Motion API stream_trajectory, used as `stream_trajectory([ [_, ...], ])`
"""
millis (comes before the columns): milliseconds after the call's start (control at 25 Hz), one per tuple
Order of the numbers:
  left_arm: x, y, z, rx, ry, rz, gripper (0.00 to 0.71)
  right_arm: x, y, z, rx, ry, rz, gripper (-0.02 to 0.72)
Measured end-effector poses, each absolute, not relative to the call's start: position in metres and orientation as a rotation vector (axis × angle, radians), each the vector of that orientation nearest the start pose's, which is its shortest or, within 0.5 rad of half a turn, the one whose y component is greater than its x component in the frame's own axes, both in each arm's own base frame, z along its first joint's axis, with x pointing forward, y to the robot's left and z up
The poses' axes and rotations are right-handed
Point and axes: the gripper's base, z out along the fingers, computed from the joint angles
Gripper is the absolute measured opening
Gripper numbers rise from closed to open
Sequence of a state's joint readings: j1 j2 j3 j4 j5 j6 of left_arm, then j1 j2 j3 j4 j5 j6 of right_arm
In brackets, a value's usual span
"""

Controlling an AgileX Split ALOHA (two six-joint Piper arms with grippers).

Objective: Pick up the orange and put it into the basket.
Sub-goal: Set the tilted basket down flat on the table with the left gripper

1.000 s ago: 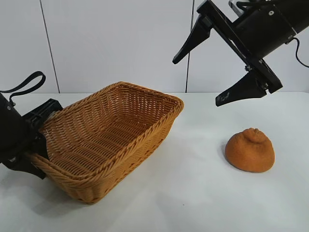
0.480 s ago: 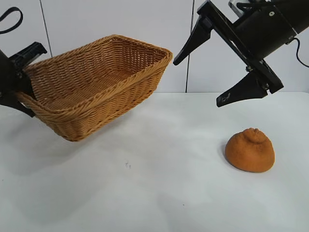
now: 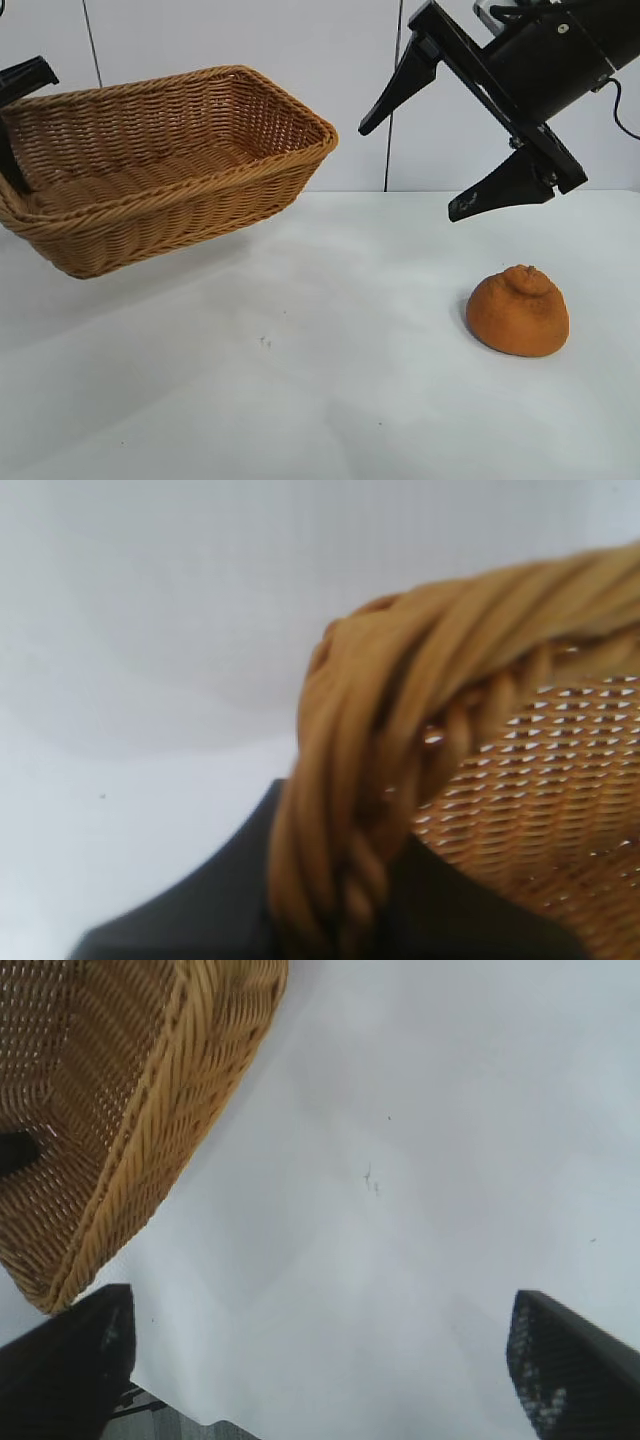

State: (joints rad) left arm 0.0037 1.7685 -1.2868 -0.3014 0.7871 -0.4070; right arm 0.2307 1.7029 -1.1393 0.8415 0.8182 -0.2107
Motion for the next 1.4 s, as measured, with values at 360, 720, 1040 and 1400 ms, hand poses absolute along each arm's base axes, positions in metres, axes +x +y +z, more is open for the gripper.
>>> stream_trajectory([
  [360, 0.402, -0.024, 0.22, -0.458, 2.943, -0.458, 0.092, 0.322, 0.127, 0.234, 0.088, 2.731, 0.98, 0.694],
  [720, 0.415, -0.074, 0.186, -0.131, 3.023, -0.52, 0.091, 0.322, 0.127, 0.234, 0.087, 2.732, 0.98, 0.694],
  [1040, 0.422, -0.081, 0.136, -0.092, 3.102, -0.495, 0.091, 0.322, 0.127, 0.234, 0.087, 2.732, 0.98, 0.694],
  [1400, 0.424, -0.082, 0.131, -0.057, 3.095, -0.506, 0.221, 0.322, 0.127, 0.234, 0.086, 2.734, 0.982, 0.694],
])
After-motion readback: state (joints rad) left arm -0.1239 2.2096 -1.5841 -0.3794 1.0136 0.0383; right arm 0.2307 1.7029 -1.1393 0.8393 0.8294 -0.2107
